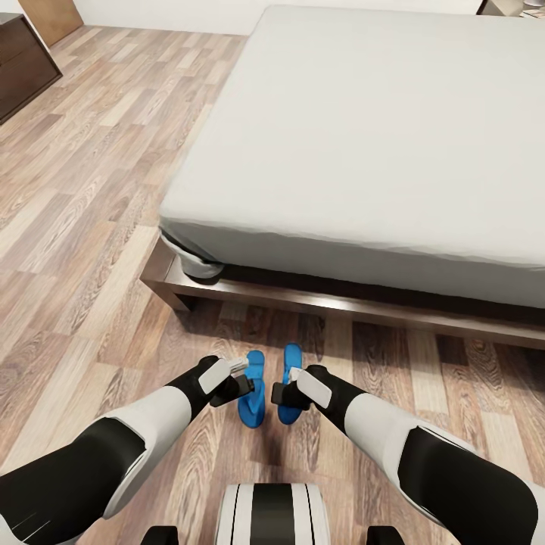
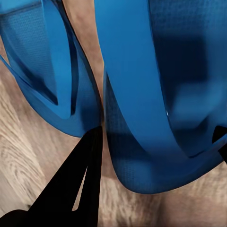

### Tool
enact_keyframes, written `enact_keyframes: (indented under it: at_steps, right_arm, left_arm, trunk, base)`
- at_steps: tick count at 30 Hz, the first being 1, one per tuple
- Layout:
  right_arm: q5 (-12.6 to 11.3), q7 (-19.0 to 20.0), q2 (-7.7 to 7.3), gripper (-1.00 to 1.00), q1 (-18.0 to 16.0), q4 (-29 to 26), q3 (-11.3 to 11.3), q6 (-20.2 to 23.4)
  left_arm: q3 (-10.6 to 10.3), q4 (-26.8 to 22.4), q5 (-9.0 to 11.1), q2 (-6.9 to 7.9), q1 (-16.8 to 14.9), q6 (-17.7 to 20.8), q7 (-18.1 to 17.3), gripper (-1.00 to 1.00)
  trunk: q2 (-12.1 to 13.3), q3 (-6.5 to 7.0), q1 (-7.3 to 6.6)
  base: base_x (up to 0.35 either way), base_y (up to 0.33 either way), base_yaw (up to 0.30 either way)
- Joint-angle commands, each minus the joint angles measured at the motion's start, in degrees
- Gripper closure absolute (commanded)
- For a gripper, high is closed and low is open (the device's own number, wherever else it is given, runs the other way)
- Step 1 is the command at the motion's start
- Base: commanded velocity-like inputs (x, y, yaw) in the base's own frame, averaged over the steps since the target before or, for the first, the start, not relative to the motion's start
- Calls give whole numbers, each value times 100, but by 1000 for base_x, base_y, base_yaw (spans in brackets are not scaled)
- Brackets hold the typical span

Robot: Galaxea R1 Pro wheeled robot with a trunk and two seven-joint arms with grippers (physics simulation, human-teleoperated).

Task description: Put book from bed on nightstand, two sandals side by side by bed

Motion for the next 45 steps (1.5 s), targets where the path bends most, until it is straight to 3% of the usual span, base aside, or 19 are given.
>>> enact_keyframes:
  at_steps: [1,9,19,33,45]
  right_arm:
    - [-55,-30,0,100,-4,-5,24,5]
    - [-54,-77,0,100,-4,-4,24,14]
    - [-46,-463,0,100,-4,-4,24,23]
    - [-40,-471,0,100,-4,-12,24,23]
    - [-40,-470,0,100,-4,-13,24,16]
  left_arm:
    - [-40,-11,61,4,-1,14,44,-100]
    - [-40,-11,61,8,-1,14,44,-100]
    - [-39,-11,61,16,-1,14,44,-100]
    - [-39,-11,61,17,-1,14,44,-100]
    - [-40,-11,61,17,-1,14,44,-100]
  trunk:
    - [-1,-3,-1]
    - [-1,-3,-1]
    - [-1,-3,-1]
    - [-1,-3,-1]
    - [-1,-3,-1]
  base:
    - [0,0,0]
    - [0,0,0]
    - [0,0,0]
    - [0,0,1]
    - [0,0,129]
